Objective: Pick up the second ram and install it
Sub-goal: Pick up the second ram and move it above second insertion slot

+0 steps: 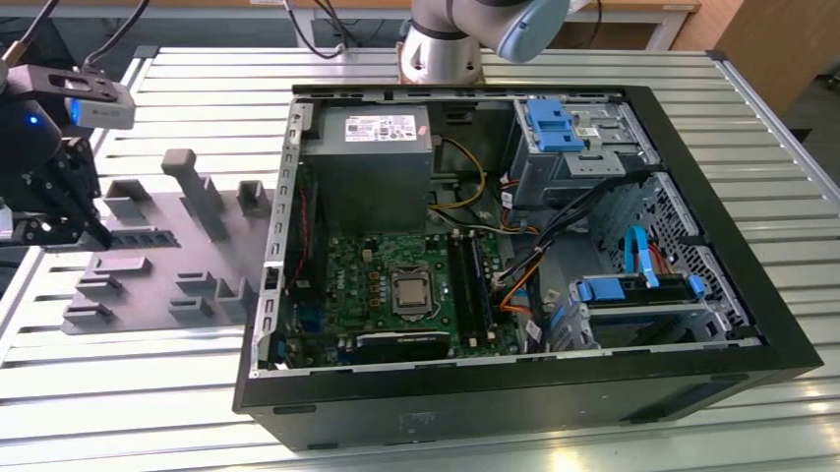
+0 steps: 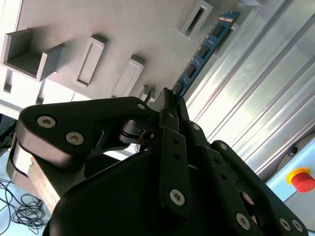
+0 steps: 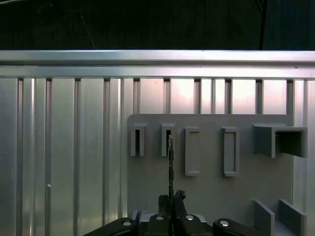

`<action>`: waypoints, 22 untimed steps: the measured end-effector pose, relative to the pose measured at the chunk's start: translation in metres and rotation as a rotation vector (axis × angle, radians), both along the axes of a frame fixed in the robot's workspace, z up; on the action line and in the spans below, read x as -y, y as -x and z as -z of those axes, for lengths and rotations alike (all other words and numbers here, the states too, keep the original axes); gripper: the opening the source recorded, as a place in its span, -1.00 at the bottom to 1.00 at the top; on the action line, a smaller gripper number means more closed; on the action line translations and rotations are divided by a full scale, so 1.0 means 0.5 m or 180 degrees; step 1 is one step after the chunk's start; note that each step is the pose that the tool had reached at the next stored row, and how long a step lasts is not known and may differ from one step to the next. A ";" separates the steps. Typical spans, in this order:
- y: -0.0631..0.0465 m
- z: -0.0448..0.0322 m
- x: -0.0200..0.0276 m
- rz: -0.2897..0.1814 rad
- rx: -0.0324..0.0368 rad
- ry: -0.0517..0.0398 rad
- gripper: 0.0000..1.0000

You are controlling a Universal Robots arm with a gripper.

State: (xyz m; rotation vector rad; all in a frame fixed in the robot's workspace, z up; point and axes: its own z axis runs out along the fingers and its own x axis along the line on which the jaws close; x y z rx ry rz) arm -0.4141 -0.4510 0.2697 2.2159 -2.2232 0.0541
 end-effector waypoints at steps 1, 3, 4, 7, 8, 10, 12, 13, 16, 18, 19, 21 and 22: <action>0.000 -0.001 0.0000 0.0000 0.0000 0.0000 -0.72; 0.000 -0.003 0.0000 0.0000 0.0000 0.0000 -0.72; 0.000 -0.004 0.0000 0.0000 0.0000 0.0000 -0.72; 0.000 -0.008 0.0000 0.0000 0.0000 0.0000 -0.72; 0.000 -0.009 -0.0001 0.0000 0.0000 0.0000 -0.72; 0.000 -0.012 0.0000 0.0000 0.0000 0.0000 -0.72; 0.000 -0.014 0.0000 0.0000 0.0000 0.0000 -0.72; 0.000 -0.016 0.0000 0.0000 0.0000 0.0000 -0.72; 0.000 -0.020 0.0000 0.0000 0.0000 0.0000 -0.72; 0.000 -0.024 0.0000 0.0000 0.0000 0.0000 -0.72; 0.000 -0.025 0.0000 0.0000 0.0000 0.0000 -0.72; 0.000 -0.029 0.0000 0.0000 0.0000 0.0000 -0.72; 0.000 -0.030 0.0000 0.0000 0.0000 0.0000 -0.72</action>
